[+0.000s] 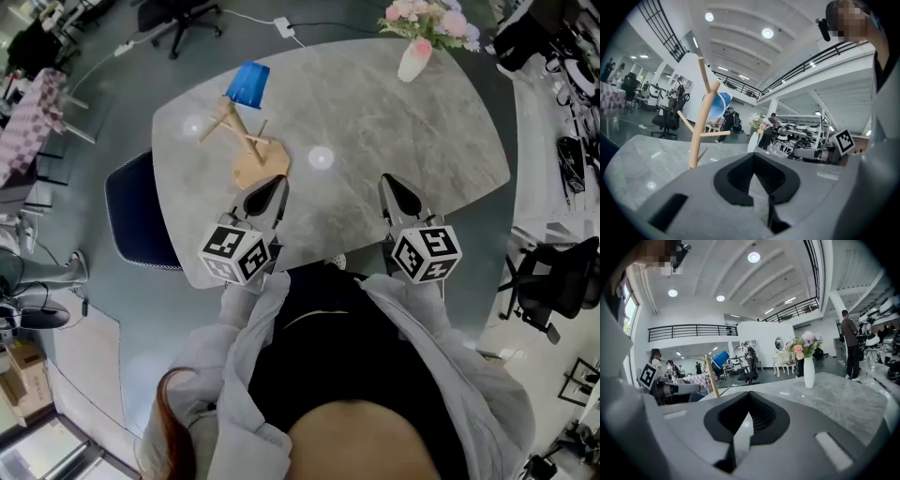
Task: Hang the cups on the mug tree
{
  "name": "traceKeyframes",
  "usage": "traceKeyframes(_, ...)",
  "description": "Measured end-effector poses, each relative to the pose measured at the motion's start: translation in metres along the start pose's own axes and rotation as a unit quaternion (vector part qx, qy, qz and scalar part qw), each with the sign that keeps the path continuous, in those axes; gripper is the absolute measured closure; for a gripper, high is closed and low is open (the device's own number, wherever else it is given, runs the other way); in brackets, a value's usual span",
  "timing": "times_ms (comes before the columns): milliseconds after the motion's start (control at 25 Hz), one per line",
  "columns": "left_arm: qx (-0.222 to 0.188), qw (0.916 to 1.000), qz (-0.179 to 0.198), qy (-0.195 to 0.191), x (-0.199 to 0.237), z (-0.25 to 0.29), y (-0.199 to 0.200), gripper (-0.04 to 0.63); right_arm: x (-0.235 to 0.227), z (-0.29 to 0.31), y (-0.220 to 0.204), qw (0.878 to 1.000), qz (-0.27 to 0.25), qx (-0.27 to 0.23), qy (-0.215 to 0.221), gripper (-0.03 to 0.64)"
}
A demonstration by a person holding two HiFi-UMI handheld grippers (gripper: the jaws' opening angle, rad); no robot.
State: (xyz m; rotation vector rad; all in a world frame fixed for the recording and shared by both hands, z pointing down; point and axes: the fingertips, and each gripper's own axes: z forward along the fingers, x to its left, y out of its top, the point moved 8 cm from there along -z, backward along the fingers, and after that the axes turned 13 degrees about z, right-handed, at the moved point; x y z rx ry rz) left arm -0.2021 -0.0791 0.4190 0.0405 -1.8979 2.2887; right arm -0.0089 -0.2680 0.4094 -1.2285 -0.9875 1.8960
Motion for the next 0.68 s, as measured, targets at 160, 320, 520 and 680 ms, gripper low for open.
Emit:
traceKeyframes(160,0.001,1.0000,-0.002,0.002,-0.004,-0.005,-0.001,0.597,0.004,-0.001,0.000,1.000,-0.006,0.003,0.007,0.604)
traceKeyframes(320,0.004,1.0000,-0.003,0.005,-0.006,-0.009,-0.003,0.597,0.006,0.000,-0.004,1.000,-0.004,0.006,0.015,0.604)
traceKeyframes(520,0.005,0.9999,-0.004,0.012,-0.004,-0.016,-0.005,0.597,0.011,0.004,-0.007,1.000,-0.003,0.011,0.025,0.604)
traceKeyframes(680,0.006,0.9999,-0.005,0.014,-0.002,-0.020,-0.006,0.597,0.016,0.006,-0.009,0.999,-0.005,0.013,0.031,0.604)
